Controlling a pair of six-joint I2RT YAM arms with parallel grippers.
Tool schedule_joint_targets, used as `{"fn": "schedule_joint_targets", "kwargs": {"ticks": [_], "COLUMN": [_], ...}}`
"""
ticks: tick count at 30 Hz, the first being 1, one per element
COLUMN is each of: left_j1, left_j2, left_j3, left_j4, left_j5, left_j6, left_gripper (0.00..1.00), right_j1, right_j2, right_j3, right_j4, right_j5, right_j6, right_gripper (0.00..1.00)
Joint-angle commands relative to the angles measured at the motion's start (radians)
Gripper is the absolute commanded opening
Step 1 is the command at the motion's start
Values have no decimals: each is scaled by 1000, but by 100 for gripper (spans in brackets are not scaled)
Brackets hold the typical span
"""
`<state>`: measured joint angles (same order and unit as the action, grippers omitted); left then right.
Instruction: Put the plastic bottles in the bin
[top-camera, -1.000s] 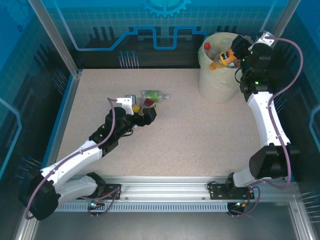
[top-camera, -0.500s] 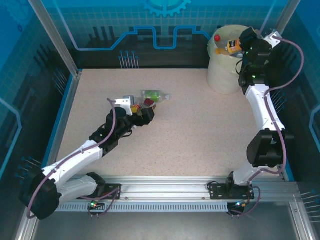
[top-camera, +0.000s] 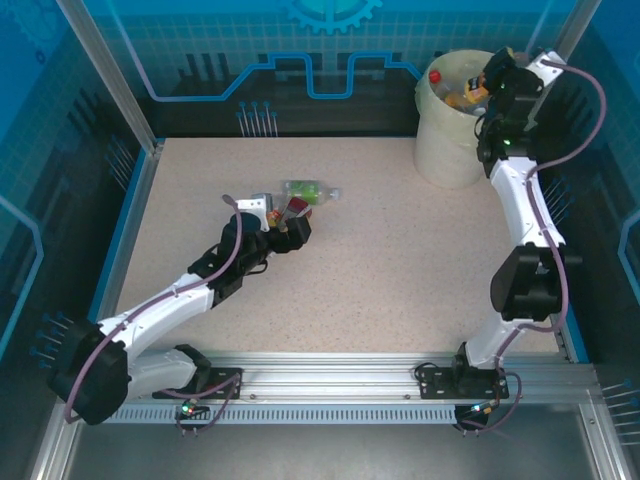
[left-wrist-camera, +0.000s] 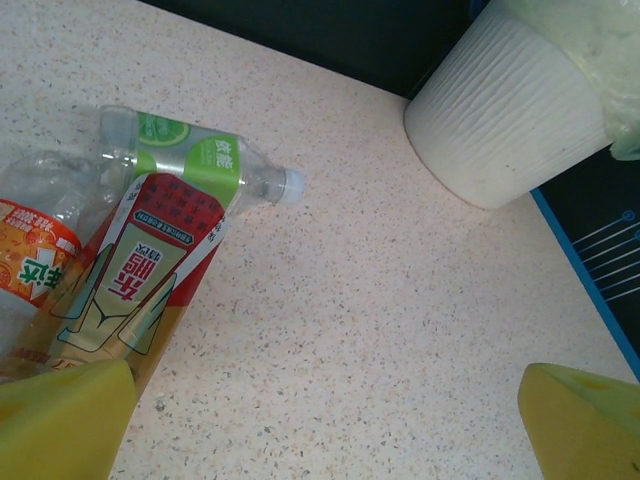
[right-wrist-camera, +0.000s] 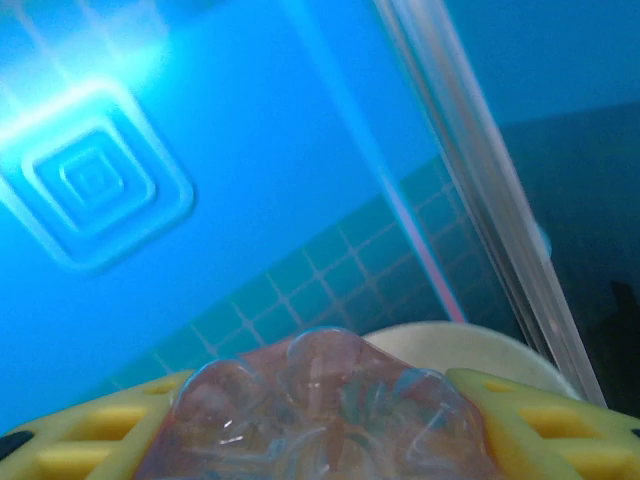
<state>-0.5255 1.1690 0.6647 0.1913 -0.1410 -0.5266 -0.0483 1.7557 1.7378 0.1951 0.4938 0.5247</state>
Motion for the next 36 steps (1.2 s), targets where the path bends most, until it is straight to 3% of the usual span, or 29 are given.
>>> {"fn": "schedule_joint_targets", "kwargs": {"ticks": [1,9,15,20,22,25,32,36], "left_j1": [9,10,12,13,14,13,29,42], "left_j2": [18,26,34,43,47,47,49,47], "left_j3": [25,20,19,19,21,23,35,39], "left_j4": [22,15,19,26,26,19,-22,-48], "left_j5": [21,25,30,32,36,33,12,4], "left_j6": [-21,-21,-23,-32,-35,-39,-48,-52], "left_gripper": [99,99,99,99,99,99,99,99], "right_j1": [40,63,71,66,66,69,75,75], "right_j2": [25,42,39,68,86,124,92,55], "right_j3": [86,196,220,242,255,336,327,306], "right_j4": [-123,-473,-546,-591,-609,-711,-761,-763], "right_j5": [-43,-310,-405,-346,-308,-253,-143,-160], "right_j6": [-107,30,61,43,37,9,-54,-87], "right_gripper": [46,47,49,57,69,98,100,100]}}
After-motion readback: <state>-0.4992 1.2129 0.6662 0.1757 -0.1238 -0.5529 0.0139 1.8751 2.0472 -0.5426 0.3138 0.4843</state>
